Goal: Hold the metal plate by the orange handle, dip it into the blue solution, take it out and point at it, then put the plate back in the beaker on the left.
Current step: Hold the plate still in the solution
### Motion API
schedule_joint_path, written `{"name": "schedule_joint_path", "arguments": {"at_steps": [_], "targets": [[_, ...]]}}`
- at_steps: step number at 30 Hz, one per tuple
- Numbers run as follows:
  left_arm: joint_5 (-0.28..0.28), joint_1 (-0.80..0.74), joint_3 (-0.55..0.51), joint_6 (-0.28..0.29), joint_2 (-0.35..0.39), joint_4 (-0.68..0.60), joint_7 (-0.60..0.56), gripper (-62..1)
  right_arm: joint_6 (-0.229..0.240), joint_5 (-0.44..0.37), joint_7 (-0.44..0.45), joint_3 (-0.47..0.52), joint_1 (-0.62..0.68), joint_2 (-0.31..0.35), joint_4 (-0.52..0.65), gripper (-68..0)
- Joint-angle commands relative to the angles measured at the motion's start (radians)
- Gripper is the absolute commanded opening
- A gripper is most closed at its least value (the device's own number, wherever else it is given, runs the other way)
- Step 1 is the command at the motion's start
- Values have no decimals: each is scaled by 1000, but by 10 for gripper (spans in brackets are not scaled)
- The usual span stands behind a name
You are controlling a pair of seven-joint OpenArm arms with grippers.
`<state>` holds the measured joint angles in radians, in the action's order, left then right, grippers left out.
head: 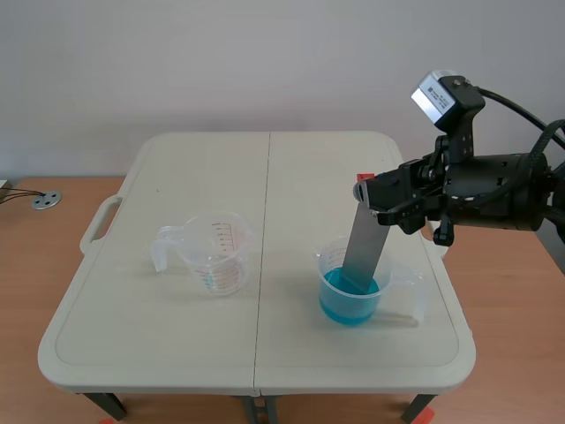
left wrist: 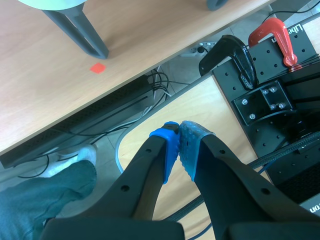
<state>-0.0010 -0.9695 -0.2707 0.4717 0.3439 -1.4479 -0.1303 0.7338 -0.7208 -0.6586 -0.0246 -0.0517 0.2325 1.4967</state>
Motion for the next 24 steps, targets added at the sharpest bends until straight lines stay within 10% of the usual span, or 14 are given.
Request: {"name": "schedule_joint_path", "arguments": {"at_steps": [1, 24], "targets": [[-9, -11, 1, 3, 3, -5, -7, -582, 12, 3, 4, -3, -9, 5, -2, -664], [-9, -11, 1, 3, 3, -5, -7, -582, 12, -40, -40, -3, -9, 7, 74, -664]]}}
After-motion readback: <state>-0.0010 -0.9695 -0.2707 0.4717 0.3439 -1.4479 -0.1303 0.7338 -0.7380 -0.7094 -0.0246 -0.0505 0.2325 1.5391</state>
